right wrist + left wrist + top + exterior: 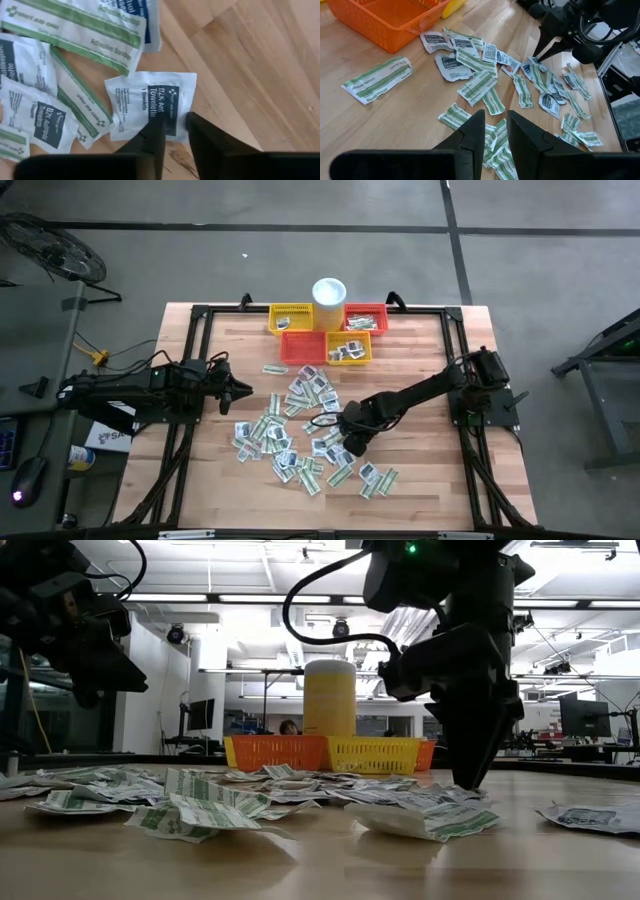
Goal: Pick & Place First Aid Supplies
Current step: Put the black towelette pack into the bottom yellow basket
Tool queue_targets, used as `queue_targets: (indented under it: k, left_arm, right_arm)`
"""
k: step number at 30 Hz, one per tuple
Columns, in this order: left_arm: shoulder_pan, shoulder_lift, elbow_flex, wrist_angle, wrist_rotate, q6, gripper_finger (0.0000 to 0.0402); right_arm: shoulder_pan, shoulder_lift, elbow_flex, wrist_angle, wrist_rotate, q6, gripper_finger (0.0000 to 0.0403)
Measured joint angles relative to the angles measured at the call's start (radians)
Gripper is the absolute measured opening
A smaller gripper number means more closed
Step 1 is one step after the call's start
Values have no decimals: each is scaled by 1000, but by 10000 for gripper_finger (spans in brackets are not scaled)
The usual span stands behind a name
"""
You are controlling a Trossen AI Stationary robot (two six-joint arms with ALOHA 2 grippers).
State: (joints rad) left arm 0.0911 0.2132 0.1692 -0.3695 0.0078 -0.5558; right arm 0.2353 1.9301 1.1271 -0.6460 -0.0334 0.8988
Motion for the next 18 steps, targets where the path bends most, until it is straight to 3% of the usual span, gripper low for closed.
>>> queue_targets:
  k: [5,14,18]
  left_arm:
    - [0,0,0,0,0,0,80]
    - [0,0,0,0,0,0,80]
    - [0,0,0,0,0,0,80]
  right_arm:
    - [-1,0,-2,8,-16,17,6]
    - [-3,-48,63,-113,2,47,2]
    - [-15,-96,133,-189,62,46,1]
